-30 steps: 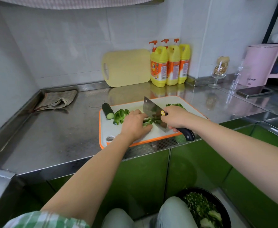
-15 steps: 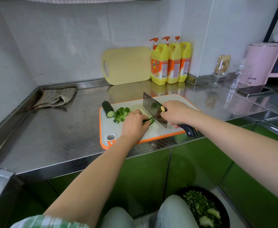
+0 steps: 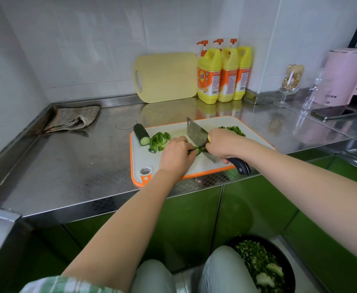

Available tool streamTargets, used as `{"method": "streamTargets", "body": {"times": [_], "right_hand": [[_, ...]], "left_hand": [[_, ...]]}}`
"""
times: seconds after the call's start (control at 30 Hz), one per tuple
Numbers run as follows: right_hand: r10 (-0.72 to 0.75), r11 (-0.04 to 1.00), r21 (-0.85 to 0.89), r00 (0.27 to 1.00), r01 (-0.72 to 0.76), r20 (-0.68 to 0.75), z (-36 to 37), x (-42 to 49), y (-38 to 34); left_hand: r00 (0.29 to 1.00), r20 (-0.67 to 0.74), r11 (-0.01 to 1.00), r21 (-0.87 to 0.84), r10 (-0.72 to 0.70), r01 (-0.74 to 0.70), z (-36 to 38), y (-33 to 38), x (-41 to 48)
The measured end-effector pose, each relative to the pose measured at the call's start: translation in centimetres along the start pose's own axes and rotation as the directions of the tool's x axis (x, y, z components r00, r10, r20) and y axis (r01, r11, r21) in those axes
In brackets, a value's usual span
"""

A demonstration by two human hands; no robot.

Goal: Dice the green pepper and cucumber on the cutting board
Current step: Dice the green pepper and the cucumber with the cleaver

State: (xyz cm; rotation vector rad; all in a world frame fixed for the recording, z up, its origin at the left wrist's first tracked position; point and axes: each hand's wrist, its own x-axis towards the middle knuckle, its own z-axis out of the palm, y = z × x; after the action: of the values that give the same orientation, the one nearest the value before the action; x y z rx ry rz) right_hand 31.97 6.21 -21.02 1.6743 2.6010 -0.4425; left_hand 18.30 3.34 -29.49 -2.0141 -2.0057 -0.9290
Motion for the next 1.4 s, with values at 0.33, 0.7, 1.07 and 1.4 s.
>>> {"method": "streamTargets", "body": {"times": [0.33, 0.7, 1.07, 1.4], "right_hand": [[-0.025, 0.985, 0.168, 0.989, 0.05, -0.149, -0.1, 0.3, 0.9], [0.01, 1.0, -0.017, 1.0, -0.01, -0.007, 0.8, 0.6, -0.4], [-0.048, 0.987, 0.148, 0.993, 0.064, -0.112, -0.3, 0.3, 0.8], [-0.052, 0.998, 0.047, 0.999, 0.051, 0.001, 0.1, -0.1, -0.2]], "left_hand": [[1.0, 0.003, 1.0, -0.003, -0.014, 0.014, -0.2, -0.1, -0.1], [1.0, 0.017, 1.0, 0.005, 0.007, -0.007, -0.1, -0.1, -0.1], [0.998, 0.014, 0.998, -0.008, -0.055, 0.055, -0.3, -0.1, 0.0], [0.999, 0.013, 0.999, 0.005, -0.049, 0.049, -0.3, 0.0, -0.1]]}}
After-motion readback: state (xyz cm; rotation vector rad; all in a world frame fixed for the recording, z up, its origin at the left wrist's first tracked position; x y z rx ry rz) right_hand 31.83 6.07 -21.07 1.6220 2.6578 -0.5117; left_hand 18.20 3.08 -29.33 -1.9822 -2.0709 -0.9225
